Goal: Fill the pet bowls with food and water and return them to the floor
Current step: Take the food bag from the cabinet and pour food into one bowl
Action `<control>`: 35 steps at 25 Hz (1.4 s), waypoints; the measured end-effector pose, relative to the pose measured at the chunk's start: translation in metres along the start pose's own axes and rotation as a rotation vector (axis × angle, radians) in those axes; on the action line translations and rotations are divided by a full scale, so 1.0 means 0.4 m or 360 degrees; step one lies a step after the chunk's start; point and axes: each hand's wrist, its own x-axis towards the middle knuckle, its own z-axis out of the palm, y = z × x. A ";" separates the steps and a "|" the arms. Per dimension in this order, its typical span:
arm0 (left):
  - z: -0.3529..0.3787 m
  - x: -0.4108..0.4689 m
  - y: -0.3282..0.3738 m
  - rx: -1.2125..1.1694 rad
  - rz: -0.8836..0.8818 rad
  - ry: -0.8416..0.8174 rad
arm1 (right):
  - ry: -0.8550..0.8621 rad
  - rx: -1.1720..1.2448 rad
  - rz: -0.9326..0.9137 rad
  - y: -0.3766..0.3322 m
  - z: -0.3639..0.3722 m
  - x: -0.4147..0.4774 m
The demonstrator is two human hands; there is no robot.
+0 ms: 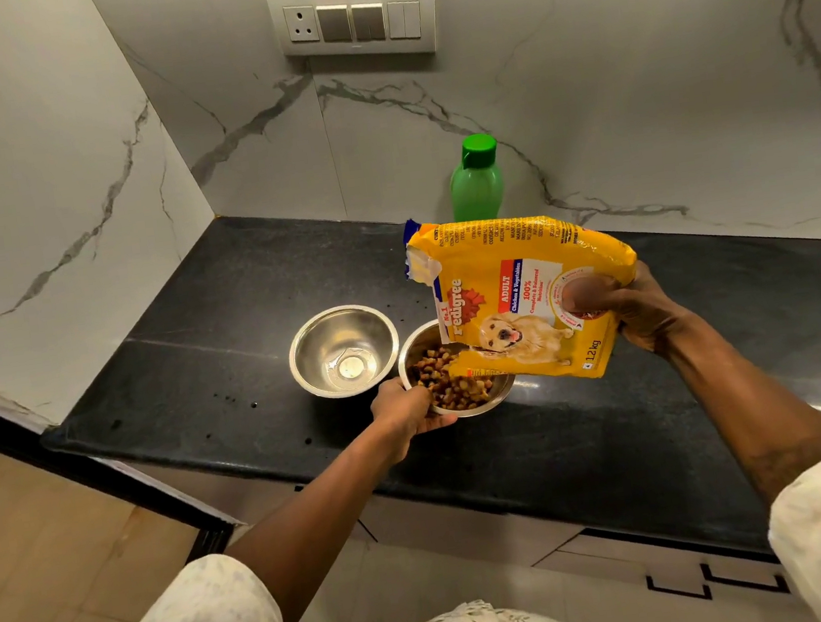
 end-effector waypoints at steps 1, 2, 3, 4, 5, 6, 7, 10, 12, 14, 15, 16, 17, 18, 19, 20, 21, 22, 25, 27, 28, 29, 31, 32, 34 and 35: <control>0.000 0.001 0.000 0.0001 -0.0001 0.0003 | -0.0009 -0.0008 0.0005 -0.002 0.000 0.000; 0.000 0.002 -0.001 0.0000 -0.0003 0.0007 | -0.0019 -0.0022 0.0012 -0.004 0.000 0.000; -0.001 0.003 -0.001 -0.0002 -0.0005 0.0010 | -0.0024 -0.0036 0.0019 -0.005 -0.001 0.000; -0.001 0.004 -0.003 -0.0005 -0.0004 0.0012 | -0.0021 -0.0036 0.0025 -0.006 -0.001 0.000; -0.001 0.004 -0.004 -0.0008 0.0000 0.0012 | -0.0011 -0.0027 0.0030 -0.006 -0.003 0.000; 0.000 0.003 -0.003 -0.0009 0.0005 0.0013 | -0.0005 -0.0015 0.0029 -0.006 -0.004 0.000; 0.000 0.001 -0.003 -0.0009 0.0011 0.0016 | 0.0000 -0.0009 0.0026 -0.004 -0.005 0.002; 0.002 -0.004 -0.003 -0.0004 0.0031 0.0023 | 0.0008 -0.0019 0.0027 -0.005 -0.008 0.007; 0.002 -0.005 -0.002 0.0000 0.0038 0.0032 | 0.0019 -0.0025 0.0027 -0.010 -0.010 0.010; 0.002 -0.005 -0.001 0.0002 0.0043 0.0024 | 0.0013 -0.0040 0.0024 -0.017 -0.011 0.013; 0.002 -0.007 0.001 -0.0001 0.0045 0.0022 | 0.0009 -0.0046 0.0022 -0.021 -0.011 0.015; 0.002 -0.008 0.001 -0.0008 0.0047 0.0023 | 0.0009 -0.0053 0.0018 -0.023 -0.011 0.018; 0.002 -0.007 0.001 -0.0012 0.0048 0.0022 | 0.0017 -0.0058 0.0017 -0.025 -0.013 0.020; 0.001 -0.006 0.001 -0.0012 0.0048 0.0020 | 0.0025 -0.0059 0.0015 -0.028 -0.015 0.022; 0.001 -0.006 0.000 -0.0006 0.0045 0.0020 | 0.0031 -0.0063 0.0010 -0.031 -0.017 0.024; 0.001 -0.004 -0.001 0.0002 0.0040 0.0023 | 0.0030 -0.0068 0.0001 -0.034 -0.020 0.026; 0.001 -0.003 -0.001 0.0004 0.0037 0.0027 | 0.0023 -0.0070 -0.0006 -0.039 -0.020 0.026; 0.000 -0.002 -0.001 0.0007 0.0040 0.0030 | 0.0014 -0.0066 -0.0013 -0.045 -0.018 0.028; 0.000 -0.006 0.001 0.0006 0.0052 0.0028 | 0.0008 -0.0068 -0.0031 -0.060 -0.008 0.033; 0.001 -0.008 0.001 0.0005 0.0049 0.0030 | 0.0021 -0.0069 -0.0036 -0.062 -0.004 0.039; 0.000 -0.007 0.000 0.0001 0.0046 0.0033 | 0.0006 -0.0072 -0.0041 -0.062 -0.001 0.041; -0.001 -0.008 0.000 -0.0003 0.0043 0.0032 | -0.0015 -0.0077 -0.0036 -0.063 0.004 0.041; -0.004 -0.008 0.001 -0.0007 0.0041 0.0016 | -0.0024 -0.0089 -0.0025 -0.065 0.014 0.044; -0.005 -0.007 0.001 -0.0006 0.0041 0.0004 | -0.0017 -0.0088 -0.0035 -0.063 0.017 0.047; -0.007 -0.008 0.000 -0.0007 0.0046 -0.0015 | -0.0010 -0.0089 -0.0046 -0.061 0.020 0.049; -0.007 -0.008 0.001 -0.0005 0.0052 -0.0019 | 0.0000 -0.0091 -0.0041 -0.060 0.018 0.048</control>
